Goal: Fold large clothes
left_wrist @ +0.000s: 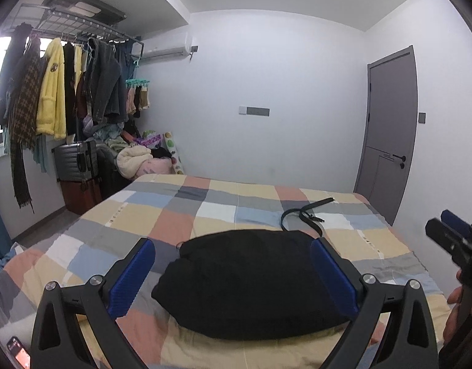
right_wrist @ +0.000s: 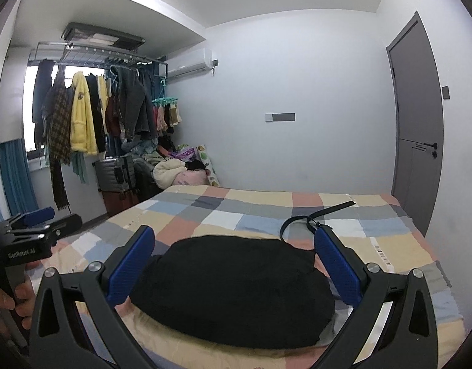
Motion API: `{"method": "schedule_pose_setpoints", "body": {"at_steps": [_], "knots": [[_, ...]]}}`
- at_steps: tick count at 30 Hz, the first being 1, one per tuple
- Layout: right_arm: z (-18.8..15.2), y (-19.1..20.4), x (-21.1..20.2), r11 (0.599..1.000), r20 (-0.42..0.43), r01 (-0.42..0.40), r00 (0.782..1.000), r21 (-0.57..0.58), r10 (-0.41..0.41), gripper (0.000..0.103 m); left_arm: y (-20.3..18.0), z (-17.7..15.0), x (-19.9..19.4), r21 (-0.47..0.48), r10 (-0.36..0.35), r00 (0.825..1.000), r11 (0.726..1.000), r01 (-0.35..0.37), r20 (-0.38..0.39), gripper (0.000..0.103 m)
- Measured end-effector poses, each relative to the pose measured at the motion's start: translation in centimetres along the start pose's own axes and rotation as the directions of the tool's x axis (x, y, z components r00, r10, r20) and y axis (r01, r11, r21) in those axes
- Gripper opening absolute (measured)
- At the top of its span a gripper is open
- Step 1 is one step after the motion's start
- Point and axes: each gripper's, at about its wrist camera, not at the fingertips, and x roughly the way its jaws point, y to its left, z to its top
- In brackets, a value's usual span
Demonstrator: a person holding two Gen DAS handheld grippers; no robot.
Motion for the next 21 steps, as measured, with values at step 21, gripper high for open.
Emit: {"method": "schedule_pose_setpoints", "body": {"at_steps": [21], "knots": [[-8.3, -1.3, -0.3, 0.997, -0.178, 0.060, 0.983, 0.042, -0.052, 0.103, -0.4, -7.4, 2.6, -0.030, -0.012, 0.986, 1.000, 0.007, -0.164, 0.102]]}}
